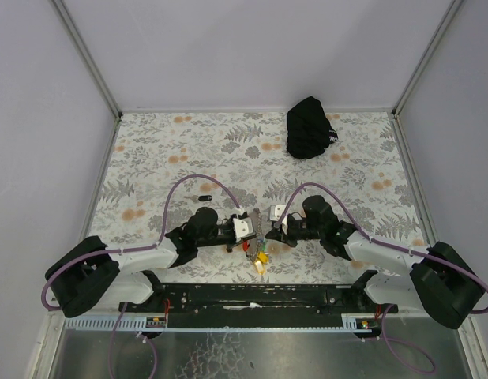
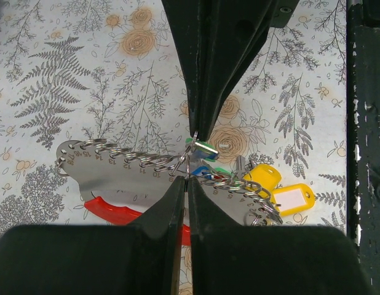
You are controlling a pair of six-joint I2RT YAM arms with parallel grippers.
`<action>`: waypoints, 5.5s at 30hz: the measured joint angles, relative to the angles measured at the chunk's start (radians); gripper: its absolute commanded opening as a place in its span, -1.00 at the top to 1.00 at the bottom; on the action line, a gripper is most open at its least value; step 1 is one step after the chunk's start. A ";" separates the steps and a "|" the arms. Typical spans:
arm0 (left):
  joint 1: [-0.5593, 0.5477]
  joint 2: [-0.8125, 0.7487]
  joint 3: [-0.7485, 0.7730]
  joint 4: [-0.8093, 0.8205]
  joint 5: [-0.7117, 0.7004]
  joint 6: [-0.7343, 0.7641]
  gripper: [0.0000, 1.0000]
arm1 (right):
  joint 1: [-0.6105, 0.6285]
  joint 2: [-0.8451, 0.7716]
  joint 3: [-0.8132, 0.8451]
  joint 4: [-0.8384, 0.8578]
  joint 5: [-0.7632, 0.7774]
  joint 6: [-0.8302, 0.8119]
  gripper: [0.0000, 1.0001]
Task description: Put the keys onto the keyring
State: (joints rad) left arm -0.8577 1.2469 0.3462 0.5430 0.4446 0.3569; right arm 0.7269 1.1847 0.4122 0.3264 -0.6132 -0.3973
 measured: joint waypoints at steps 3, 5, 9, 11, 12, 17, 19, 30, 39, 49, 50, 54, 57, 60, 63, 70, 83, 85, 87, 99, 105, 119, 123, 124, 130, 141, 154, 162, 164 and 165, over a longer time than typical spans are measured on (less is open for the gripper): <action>0.000 0.000 0.000 0.000 0.003 0.000 1.00 | 0.000 0.000 0.000 0.000 0.003 0.000 1.00; 0.000 0.000 0.000 0.000 0.005 -0.001 1.00 | 0.001 0.000 0.000 0.000 0.003 0.000 1.00; 0.000 0.000 0.000 0.000 0.009 -0.001 1.00 | 0.005 0.000 0.000 0.001 0.003 0.000 1.00; 0.000 0.000 0.000 0.000 0.013 -0.001 1.00 | 0.007 0.000 0.000 0.003 0.003 0.000 1.00; 0.000 0.000 0.000 0.000 0.013 -0.001 1.00 | 0.007 0.000 0.000 0.006 0.003 0.000 1.00; 0.000 0.012 0.000 0.002 0.018 -0.003 1.00 | 0.008 -0.007 0.000 0.009 0.003 0.000 1.00; 0.000 0.016 0.000 0.001 0.019 -0.004 1.00 | 0.009 -0.008 0.000 0.016 0.003 0.000 1.00; 0.000 0.016 0.000 0.003 0.023 -0.011 1.00 | 0.013 -0.008 0.000 0.022 0.003 -0.005 1.00; 0.030 0.014 -0.026 0.073 0.054 -0.054 1.00 | 0.016 -0.007 0.000 0.022 0.034 -0.006 1.00; 0.110 0.005 -0.054 0.156 0.172 -0.141 1.00 | 0.019 0.015 0.022 -0.001 0.212 0.048 1.00; 0.113 0.005 -0.054 0.162 0.179 -0.147 1.00 | 0.019 0.005 0.019 0.002 0.211 0.050 1.00; 0.134 0.005 -0.056 0.175 0.189 -0.164 1.00 | 0.019 -0.060 -0.003 0.028 0.183 0.047 1.00; 0.146 0.005 -0.058 0.183 0.200 -0.171 1.00 | 0.019 -0.088 -0.016 0.048 0.140 0.037 1.00; 0.159 0.006 -0.068 0.206 0.214 -0.184 1.00 | 0.019 -0.095 -0.024 0.053 0.090 0.025 1.00; 0.180 0.019 -0.074 0.231 0.232 -0.202 1.00 | 0.019 -0.095 -0.026 0.053 0.048 0.015 1.00; 0.193 0.062 -0.074 0.266 0.273 -0.229 1.00 | 0.019 -0.078 -0.025 0.053 0.021 0.007 1.00; 0.193 0.074 -0.074 0.284 0.343 -0.230 1.00 | 0.019 -0.065 -0.025 0.053 -0.011 0.003 1.00; 0.193 0.074 -0.074 0.285 0.350 -0.230 1.00 | 0.019 -0.065 -0.025 0.054 -0.020 0.003 1.00; 0.193 0.074 -0.074 0.286 0.360 -0.230 1.00 | 0.019 -0.065 -0.025 0.054 -0.030 0.003 1.00; 0.193 0.074 -0.074 0.286 0.394 -0.229 1.00 | 0.019 -0.056 -0.026 0.060 -0.043 0.003 1.00; 0.193 0.075 -0.073 0.286 0.399 -0.229 1.00 | 0.019 -0.056 -0.025 0.060 -0.051 0.003 1.00; 0.192 0.084 -0.073 0.286 0.402 -0.229 1.00 | 0.019 -0.053 -0.025 0.060 -0.064 0.003 1.00; 0.191 0.085 -0.072 0.286 0.402 -0.229 1.00 | 0.019 -0.048 -0.024 0.060 -0.068 0.003 1.00; 0.191 0.086 -0.072 0.286 0.402 -0.229 1.00 | 0.019 -0.048 -0.024 0.060 -0.070 0.003 1.00; 0.191 0.086 -0.070 0.286 0.402 -0.229 1.00 | 0.019 -0.043 -0.024 0.060 -0.086 0.003 1.00; 0.183 0.096 -0.068 0.286 0.401 -0.229 1.00 | 0.020 -0.041 -0.024 0.060 -0.084 0.003 1.00; 0.181 0.097 -0.067 0.286 0.401 -0.229 1.00 | 0.022 -0.037 -0.023 0.060 -0.077 0.004 1.00; 0.178 0.097 -0.067 0.286 0.401 -0.229 1.00 | 0.023 -0.036 -0.023 0.058 -0.077 0.004 1.00; 0.178 0.097 -0.067 0.286 0.400 -0.229 1.00 | 0.023 -0.036 -0.023 0.058 -0.077 0.004 1.00; 0.177 0.097 -0.067 0.286 0.399 -0.229 1.00 | 0.023 -0.036 -0.023 0.058 -0.077 0.004 1.00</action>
State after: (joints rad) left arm -0.6804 1.3434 0.2790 0.8288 0.8440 0.1280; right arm 0.7502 1.1488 0.3897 0.3840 -0.6907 -0.3931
